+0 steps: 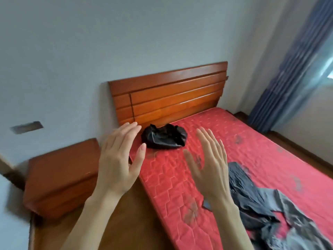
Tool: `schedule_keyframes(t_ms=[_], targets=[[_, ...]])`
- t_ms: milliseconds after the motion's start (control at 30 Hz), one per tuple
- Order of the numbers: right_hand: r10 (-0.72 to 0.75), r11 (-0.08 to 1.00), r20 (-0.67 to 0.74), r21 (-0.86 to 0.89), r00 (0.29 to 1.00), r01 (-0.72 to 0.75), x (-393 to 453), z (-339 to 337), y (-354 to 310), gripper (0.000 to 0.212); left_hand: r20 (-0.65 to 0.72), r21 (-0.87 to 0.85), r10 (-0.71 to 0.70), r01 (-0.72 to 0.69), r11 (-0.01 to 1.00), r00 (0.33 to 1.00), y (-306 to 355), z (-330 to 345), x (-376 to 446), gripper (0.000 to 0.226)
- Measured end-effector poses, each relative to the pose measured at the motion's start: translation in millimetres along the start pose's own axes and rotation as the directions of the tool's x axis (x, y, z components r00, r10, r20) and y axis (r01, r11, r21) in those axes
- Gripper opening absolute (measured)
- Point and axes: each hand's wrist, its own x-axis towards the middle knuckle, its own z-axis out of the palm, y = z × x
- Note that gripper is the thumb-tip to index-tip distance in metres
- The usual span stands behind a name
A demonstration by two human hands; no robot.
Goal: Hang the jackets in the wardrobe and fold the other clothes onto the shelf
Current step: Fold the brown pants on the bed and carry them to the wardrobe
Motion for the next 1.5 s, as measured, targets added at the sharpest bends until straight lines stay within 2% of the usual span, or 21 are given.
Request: schedule_keyframes(t_ms=[233,433,700,967,1100,1233,1500], targets=[[0.208,0.97,-0.137,-0.102,0.969,-0.223,-12.1,-47.3,100.4,0.067,0.166,-0.202,0.169,-0.134,0.97,0.972,57.4,116.0,40.0,0.049],[0.382,0.888,-0.213,-0.185,0.899,-0.421,-30.3,-66.4,160.6,0.065,0.275,-0.345,0.285,-0.183,0.921,0.918,90.5,204.0,59.6,0.046],[0.539,0.758,-0.27,-0.259,0.798,-0.599,-7.5,-45.8,240.9,0.065,0.397,-0.464,0.371,-0.165,0.87,0.839,82.6,336.1,96.0,0.047],[0.591,0.717,-0.216,-0.3,0.777,-0.629,67.0,19.7,331.7,0.069,0.492,-0.49,0.358,-0.088,0.868,0.793,48.8,472.1,155.5,0.047],[0.591,0.721,-0.166,-0.33,0.79,-0.609,90.5,43.1,396.7,0.066,0.564,-0.491,0.326,-0.009,0.871,0.759,46.1,544.8,155.9,0.047],[0.585,0.733,-0.101,-0.359,0.805,-0.578,98.1,75.6,489.3,0.066,0.64,-0.468,0.299,0.05,0.883,0.707,37.8,634.8,125.4,0.049],[0.582,0.749,0.053,-0.425,0.812,-0.509,50.4,173.9,690.4,0.069,0.709,-0.351,0.262,0.005,0.936,0.655,4.2,816.9,23.8,0.047]])
